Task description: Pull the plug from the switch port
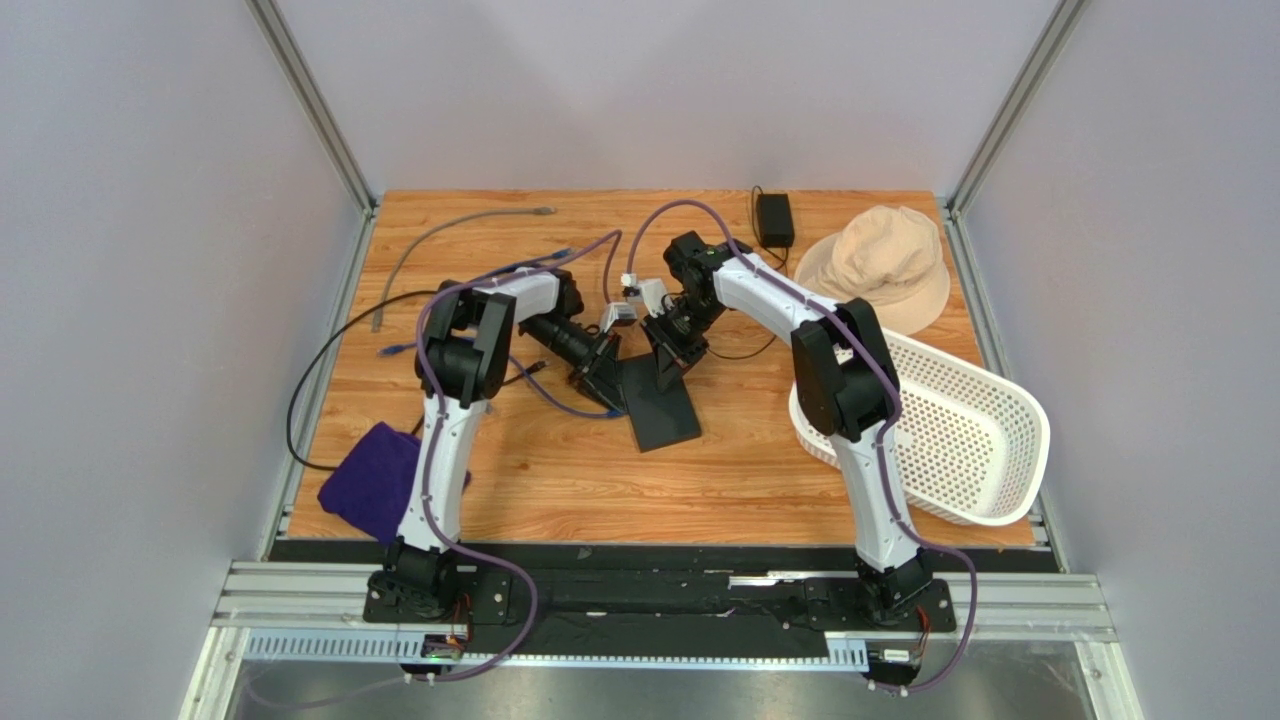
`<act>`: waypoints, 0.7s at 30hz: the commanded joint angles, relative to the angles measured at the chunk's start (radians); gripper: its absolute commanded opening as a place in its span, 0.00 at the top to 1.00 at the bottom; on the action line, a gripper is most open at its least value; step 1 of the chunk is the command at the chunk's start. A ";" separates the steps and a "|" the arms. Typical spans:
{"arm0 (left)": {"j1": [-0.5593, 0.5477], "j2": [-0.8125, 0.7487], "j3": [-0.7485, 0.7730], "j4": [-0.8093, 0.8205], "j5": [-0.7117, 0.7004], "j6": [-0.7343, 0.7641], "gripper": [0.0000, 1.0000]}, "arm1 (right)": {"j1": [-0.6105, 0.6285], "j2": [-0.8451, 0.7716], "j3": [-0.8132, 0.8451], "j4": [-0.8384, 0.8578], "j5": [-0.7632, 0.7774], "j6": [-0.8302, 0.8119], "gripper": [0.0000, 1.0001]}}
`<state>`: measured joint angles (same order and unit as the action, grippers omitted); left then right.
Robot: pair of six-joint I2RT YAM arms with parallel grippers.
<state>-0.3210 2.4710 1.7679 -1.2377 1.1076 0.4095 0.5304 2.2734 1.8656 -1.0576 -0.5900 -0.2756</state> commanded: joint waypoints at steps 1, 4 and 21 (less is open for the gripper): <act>-0.042 -0.023 -0.025 0.078 -0.153 -0.047 0.82 | 0.003 0.077 -0.017 0.036 0.098 -0.022 1.00; -0.047 -0.017 -0.005 0.058 -0.163 -0.061 0.86 | 0.003 0.077 -0.019 0.036 0.098 -0.022 1.00; 0.006 0.072 0.074 -0.232 0.017 0.205 1.00 | -0.001 0.086 -0.014 0.039 0.107 -0.016 1.00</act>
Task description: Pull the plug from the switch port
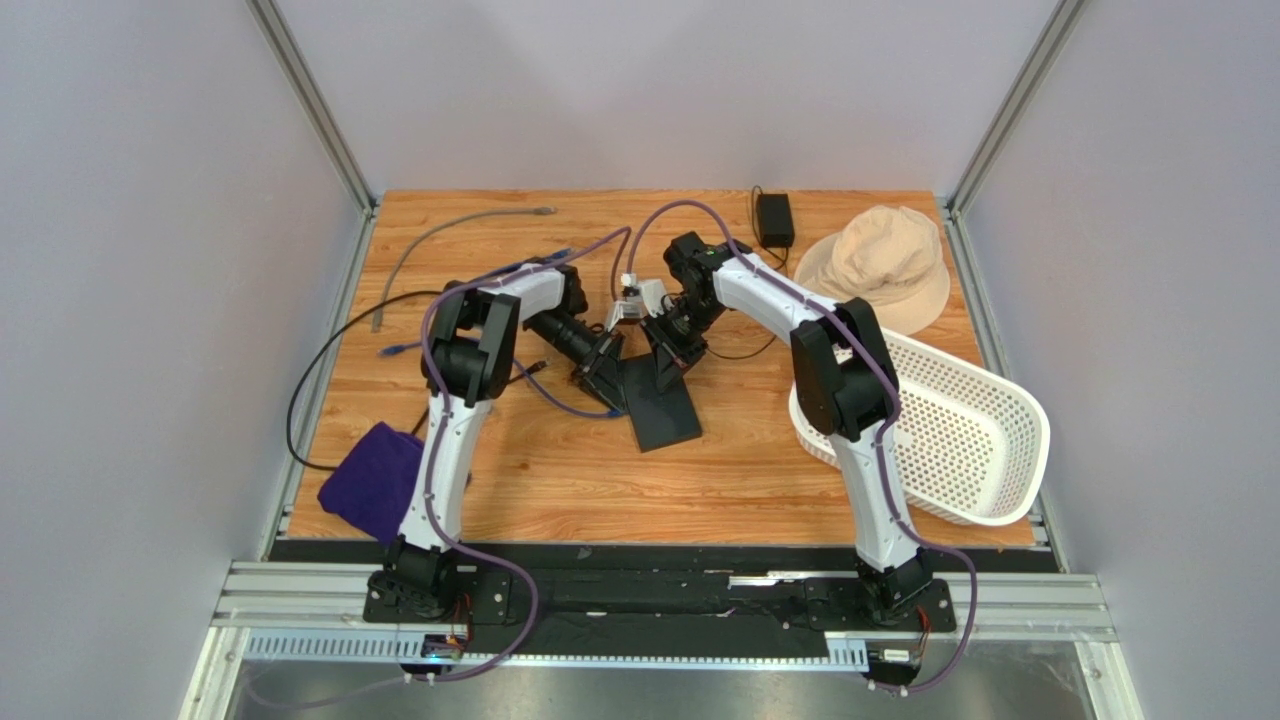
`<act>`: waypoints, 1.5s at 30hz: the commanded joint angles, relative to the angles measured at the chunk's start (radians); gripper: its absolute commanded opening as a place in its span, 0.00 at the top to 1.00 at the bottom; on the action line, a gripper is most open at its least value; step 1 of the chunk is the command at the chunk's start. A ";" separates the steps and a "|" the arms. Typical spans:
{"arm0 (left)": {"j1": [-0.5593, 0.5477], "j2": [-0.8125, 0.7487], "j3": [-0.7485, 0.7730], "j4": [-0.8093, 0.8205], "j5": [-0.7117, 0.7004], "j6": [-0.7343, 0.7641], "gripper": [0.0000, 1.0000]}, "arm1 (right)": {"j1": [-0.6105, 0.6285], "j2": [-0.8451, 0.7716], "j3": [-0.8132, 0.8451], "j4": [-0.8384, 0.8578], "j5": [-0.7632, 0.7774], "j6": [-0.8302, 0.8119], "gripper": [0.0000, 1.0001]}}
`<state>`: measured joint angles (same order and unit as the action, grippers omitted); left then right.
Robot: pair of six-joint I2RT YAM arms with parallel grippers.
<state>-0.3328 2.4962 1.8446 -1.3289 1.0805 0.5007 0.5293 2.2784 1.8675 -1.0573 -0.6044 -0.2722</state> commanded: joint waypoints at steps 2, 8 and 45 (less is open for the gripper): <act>0.018 0.056 -0.001 -0.139 0.055 0.125 1.00 | -0.005 0.084 -0.016 0.040 0.121 -0.019 1.00; 0.028 0.066 0.099 -0.252 -0.011 0.252 1.00 | -0.003 0.085 -0.022 0.042 0.129 -0.024 1.00; 0.227 0.024 0.703 -0.164 -0.257 0.089 1.00 | -0.034 0.062 0.093 0.057 0.198 -0.041 1.00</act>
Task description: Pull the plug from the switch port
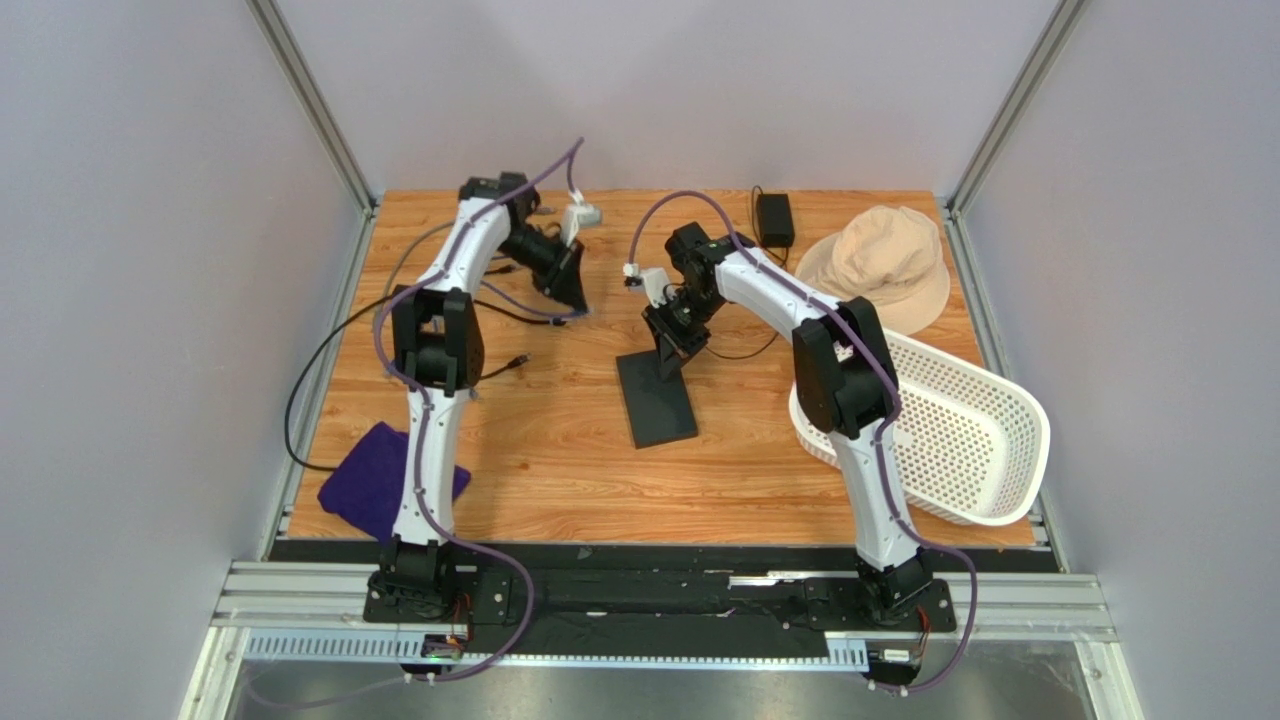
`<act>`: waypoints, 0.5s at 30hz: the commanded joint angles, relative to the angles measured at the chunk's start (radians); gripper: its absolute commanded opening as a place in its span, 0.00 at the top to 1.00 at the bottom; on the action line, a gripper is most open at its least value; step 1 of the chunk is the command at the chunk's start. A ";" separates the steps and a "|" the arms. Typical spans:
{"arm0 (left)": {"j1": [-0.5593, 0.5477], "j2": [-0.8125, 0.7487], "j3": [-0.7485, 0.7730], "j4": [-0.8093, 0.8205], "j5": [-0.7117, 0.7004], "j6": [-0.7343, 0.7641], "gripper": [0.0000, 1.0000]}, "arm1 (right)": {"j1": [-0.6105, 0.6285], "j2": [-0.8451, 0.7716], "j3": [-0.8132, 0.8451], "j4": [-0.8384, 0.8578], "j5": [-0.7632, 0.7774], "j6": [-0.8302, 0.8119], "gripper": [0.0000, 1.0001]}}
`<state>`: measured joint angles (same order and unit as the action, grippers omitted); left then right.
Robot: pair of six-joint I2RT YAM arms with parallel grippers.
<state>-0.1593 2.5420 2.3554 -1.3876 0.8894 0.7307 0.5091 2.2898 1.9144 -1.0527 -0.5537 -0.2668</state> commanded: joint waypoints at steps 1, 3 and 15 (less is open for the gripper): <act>0.064 -0.028 0.205 0.035 -0.096 -0.212 1.00 | -0.014 0.050 0.057 0.053 0.150 -0.043 1.00; 0.086 -0.071 0.173 0.193 -0.138 -0.281 1.00 | -0.014 0.051 0.086 0.053 0.155 -0.040 1.00; 0.087 -0.244 0.049 0.460 -0.259 -0.504 0.06 | -0.038 -0.030 0.239 0.100 0.320 -0.002 0.35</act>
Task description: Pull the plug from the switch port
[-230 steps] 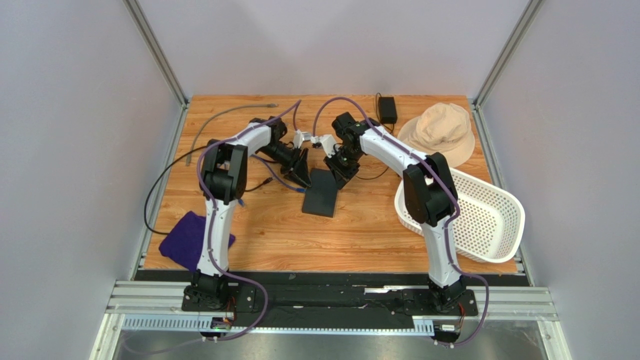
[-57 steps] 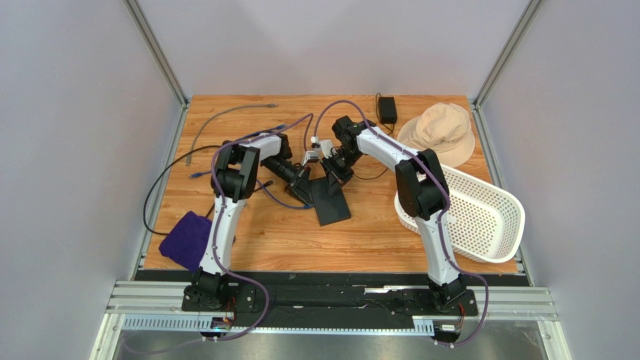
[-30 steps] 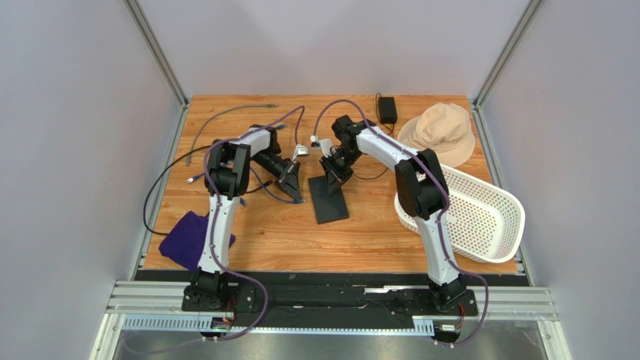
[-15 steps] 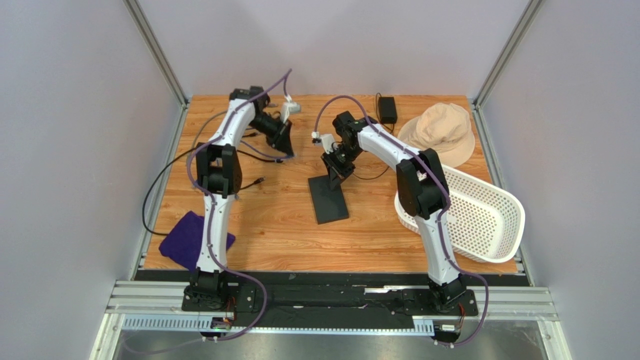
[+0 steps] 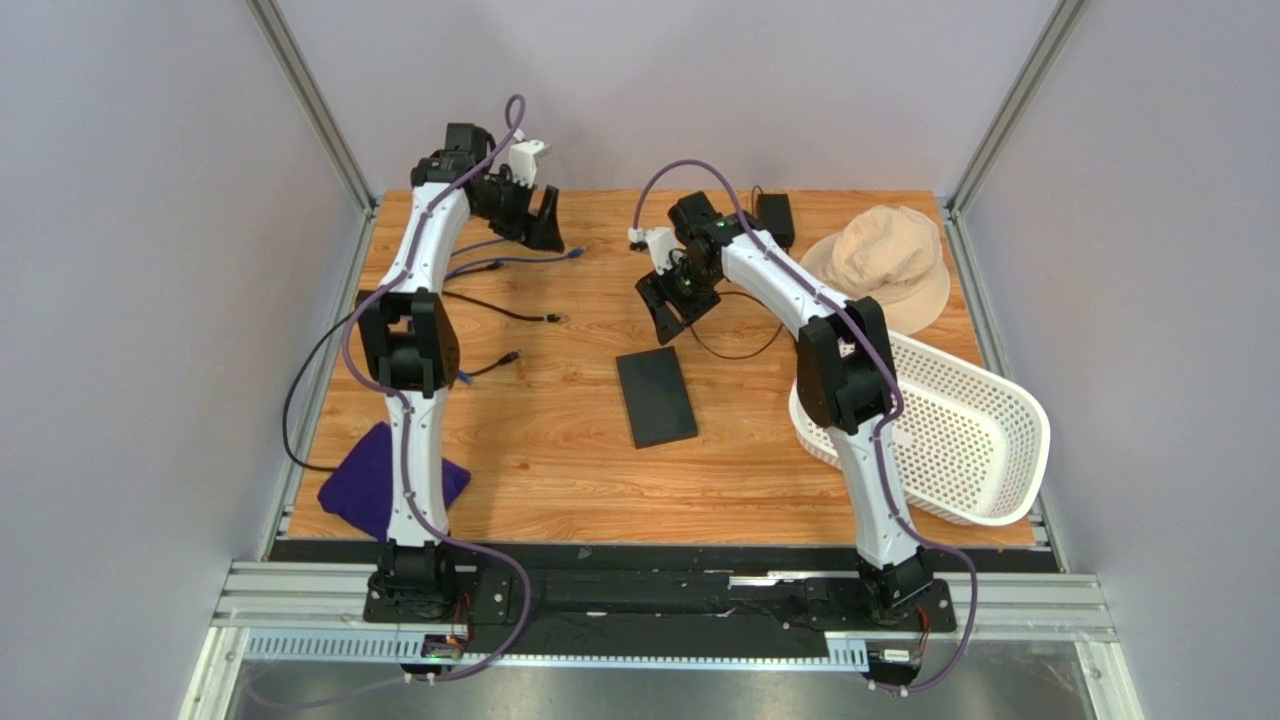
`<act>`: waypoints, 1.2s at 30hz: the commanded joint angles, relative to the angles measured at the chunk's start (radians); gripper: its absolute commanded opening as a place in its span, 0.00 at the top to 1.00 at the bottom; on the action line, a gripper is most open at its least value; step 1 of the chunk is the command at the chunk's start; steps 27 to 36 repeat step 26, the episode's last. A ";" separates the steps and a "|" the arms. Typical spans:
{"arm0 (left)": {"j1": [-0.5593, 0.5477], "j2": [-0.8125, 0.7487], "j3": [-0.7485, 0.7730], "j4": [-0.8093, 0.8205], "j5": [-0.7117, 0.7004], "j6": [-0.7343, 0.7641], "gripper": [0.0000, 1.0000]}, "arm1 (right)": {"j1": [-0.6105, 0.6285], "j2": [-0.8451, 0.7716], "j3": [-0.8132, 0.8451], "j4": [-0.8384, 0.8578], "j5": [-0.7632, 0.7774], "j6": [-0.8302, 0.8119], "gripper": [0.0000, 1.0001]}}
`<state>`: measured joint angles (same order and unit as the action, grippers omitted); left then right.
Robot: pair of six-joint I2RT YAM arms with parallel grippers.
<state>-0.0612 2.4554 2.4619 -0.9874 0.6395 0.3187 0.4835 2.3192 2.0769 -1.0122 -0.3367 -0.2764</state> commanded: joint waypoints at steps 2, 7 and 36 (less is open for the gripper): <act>-0.011 -0.214 -0.084 0.073 -0.014 -0.108 0.06 | -0.013 -0.075 0.101 0.075 0.142 0.009 0.34; -0.011 -0.334 -0.129 0.133 -0.084 -0.216 0.05 | -0.014 -0.132 0.130 0.106 0.238 0.035 0.31; -0.011 -0.469 -0.078 0.280 -0.399 -0.266 0.01 | -0.010 -0.300 0.200 0.376 0.657 0.104 0.07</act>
